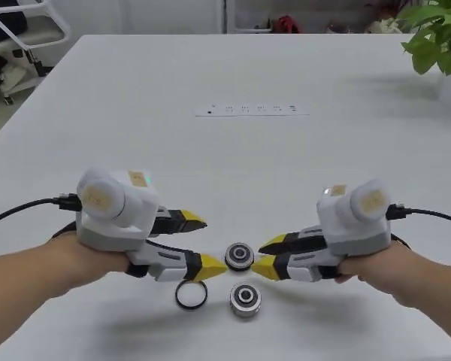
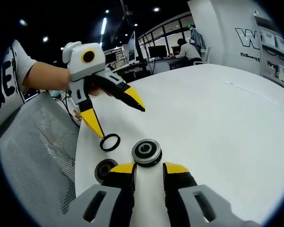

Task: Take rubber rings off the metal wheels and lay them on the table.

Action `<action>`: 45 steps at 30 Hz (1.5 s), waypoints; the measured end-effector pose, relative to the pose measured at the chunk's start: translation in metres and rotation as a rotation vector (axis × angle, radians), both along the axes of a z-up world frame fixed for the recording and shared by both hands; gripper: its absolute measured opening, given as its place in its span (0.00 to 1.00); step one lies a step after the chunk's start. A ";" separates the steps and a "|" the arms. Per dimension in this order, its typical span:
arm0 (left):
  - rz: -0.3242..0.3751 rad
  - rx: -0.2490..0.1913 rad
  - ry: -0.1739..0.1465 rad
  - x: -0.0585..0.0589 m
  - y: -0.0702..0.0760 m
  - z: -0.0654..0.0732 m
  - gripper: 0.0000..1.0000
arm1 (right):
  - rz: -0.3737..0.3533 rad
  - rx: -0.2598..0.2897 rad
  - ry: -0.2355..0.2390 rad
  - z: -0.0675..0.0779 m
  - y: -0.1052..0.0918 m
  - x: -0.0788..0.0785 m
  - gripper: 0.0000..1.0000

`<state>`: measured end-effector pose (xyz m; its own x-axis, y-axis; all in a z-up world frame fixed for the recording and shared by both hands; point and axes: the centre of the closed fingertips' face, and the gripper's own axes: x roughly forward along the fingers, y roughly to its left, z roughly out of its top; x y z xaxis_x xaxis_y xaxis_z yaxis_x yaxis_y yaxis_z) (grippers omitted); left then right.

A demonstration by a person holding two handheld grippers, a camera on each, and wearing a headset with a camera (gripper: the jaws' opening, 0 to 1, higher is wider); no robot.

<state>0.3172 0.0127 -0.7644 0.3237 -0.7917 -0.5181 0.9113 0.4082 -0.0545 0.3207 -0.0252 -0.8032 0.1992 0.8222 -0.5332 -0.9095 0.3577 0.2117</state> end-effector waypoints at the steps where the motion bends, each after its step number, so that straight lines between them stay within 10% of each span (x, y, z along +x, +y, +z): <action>1: -0.002 0.000 0.002 0.000 -0.001 -0.001 0.48 | 0.002 -0.002 -0.004 -0.001 0.001 0.000 0.19; 31: -0.035 0.034 0.028 0.005 -0.033 -0.022 0.27 | 0.007 0.008 -0.018 -0.005 0.007 0.000 0.17; 45: -0.004 0.088 -0.007 0.011 -0.031 -0.029 0.14 | 0.005 0.009 -0.023 -0.006 0.007 0.001 0.17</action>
